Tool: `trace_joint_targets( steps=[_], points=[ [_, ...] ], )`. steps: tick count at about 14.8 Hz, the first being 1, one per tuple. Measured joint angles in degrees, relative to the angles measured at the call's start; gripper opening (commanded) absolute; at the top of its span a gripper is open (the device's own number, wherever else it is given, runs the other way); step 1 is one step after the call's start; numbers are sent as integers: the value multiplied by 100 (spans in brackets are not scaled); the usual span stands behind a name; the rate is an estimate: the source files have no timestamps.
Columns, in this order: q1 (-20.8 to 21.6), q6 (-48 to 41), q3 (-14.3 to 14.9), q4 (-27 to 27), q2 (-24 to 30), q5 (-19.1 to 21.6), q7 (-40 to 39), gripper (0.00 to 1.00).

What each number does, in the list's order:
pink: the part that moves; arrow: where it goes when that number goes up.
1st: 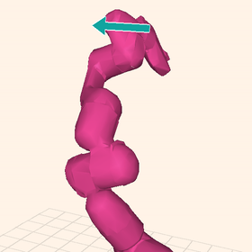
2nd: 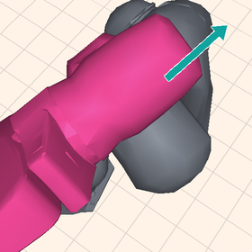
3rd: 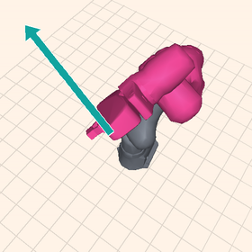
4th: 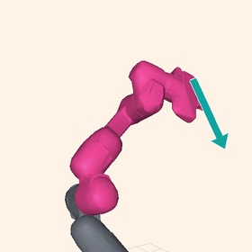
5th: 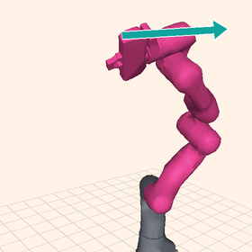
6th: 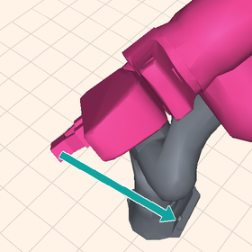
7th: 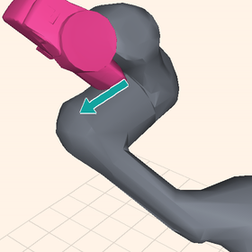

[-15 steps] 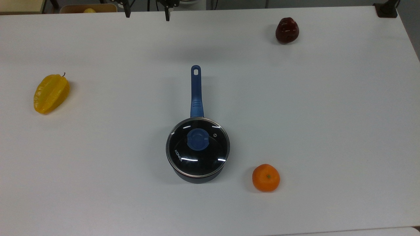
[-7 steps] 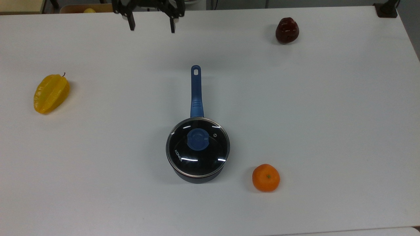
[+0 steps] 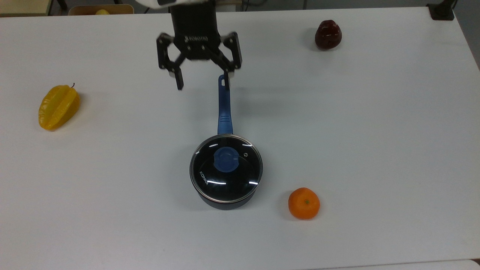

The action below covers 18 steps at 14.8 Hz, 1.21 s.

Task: Open lid
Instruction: 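Move the open gripper over the saucepan toward the blue lid knob, then lower the gripper and close it on the blue lid knob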

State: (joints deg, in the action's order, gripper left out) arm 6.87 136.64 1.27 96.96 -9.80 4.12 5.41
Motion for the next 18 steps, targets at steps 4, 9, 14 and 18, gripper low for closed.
trace_joint_targets(
  steps=[4, 9, 14, 18],
  points=[
    [141, 1368, -1, 9, -865, -355, 44, 100],
    [225, 2396, -3, 8, -1570, -883, 59, 100],
    [309, 2512, -3, 1, -1725, -883, 67, 79],
    [305, 2512, -1, 0, -1730, -883, 155, 72]
  ],
)
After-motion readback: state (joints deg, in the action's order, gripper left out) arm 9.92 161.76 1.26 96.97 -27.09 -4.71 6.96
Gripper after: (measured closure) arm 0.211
